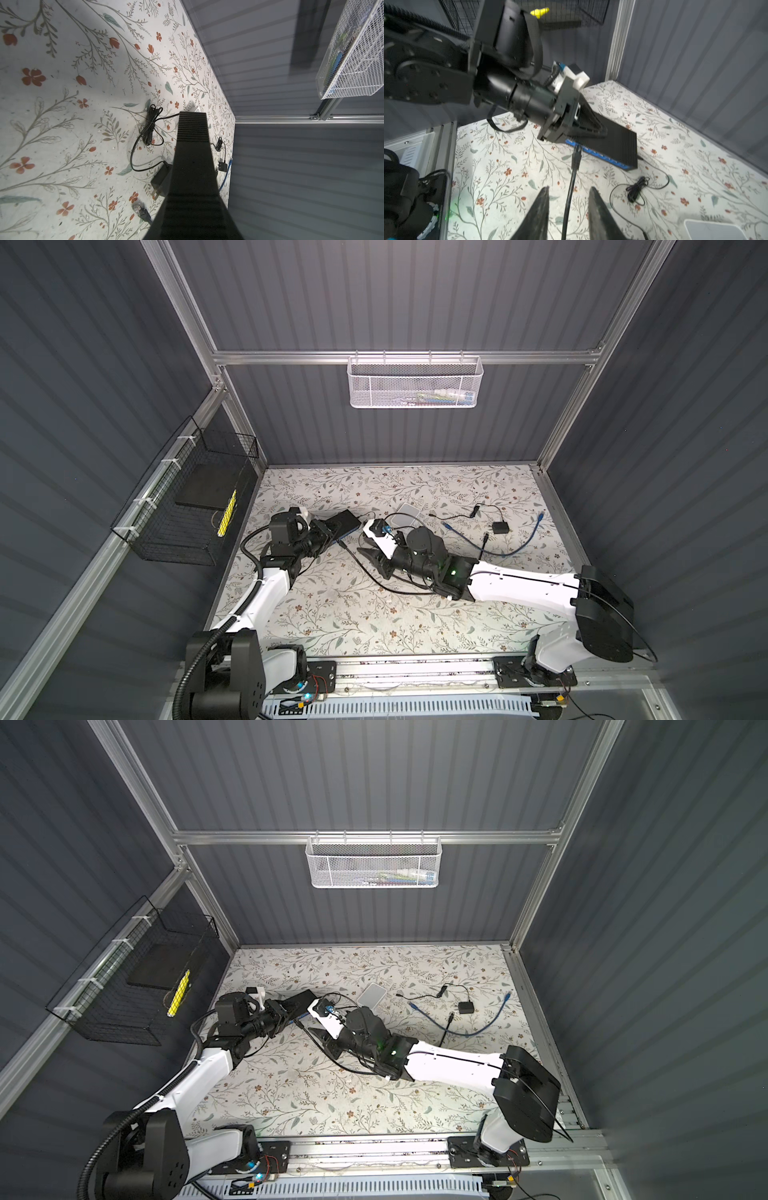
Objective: Insert the plug into the switch port
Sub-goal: 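Open the right gripper and draw it back from the switch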
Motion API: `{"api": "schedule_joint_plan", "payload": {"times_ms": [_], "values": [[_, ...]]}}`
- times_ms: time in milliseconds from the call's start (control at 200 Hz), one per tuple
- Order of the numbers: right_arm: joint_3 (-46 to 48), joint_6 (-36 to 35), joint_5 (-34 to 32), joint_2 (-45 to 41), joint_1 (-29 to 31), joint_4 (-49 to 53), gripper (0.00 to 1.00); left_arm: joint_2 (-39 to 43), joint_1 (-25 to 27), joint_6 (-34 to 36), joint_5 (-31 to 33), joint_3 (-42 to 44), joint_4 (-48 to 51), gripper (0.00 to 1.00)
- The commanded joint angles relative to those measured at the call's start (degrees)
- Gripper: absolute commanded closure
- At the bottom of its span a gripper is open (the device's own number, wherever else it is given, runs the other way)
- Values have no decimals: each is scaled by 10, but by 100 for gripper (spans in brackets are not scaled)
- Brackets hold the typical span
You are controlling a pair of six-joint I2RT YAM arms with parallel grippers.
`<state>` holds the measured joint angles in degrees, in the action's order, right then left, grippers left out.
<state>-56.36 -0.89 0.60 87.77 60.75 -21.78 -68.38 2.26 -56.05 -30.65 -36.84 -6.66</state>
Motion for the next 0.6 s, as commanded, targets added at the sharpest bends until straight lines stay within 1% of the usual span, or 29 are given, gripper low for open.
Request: {"api": "schedule_joint_plan", "payload": {"times_ms": [0,115,165,235,425,595], "values": [[31,35,-24,-34,-22,33,65,34,-1,25,-16,-22,27,100],[56,49,9,-49,-52,102,64,91,-2,68,-15,-2,126,100],[57,51,21,-44,-63,135,64,118,-1,84,-7,9,169,100],[64,49,34,-32,-71,152,63,157,-1,95,4,29,212,100],[51,42,54,36,-73,162,60,242,-2,52,15,115,210,100],[23,42,68,105,-71,156,60,272,-1,35,18,151,201,100]]}}
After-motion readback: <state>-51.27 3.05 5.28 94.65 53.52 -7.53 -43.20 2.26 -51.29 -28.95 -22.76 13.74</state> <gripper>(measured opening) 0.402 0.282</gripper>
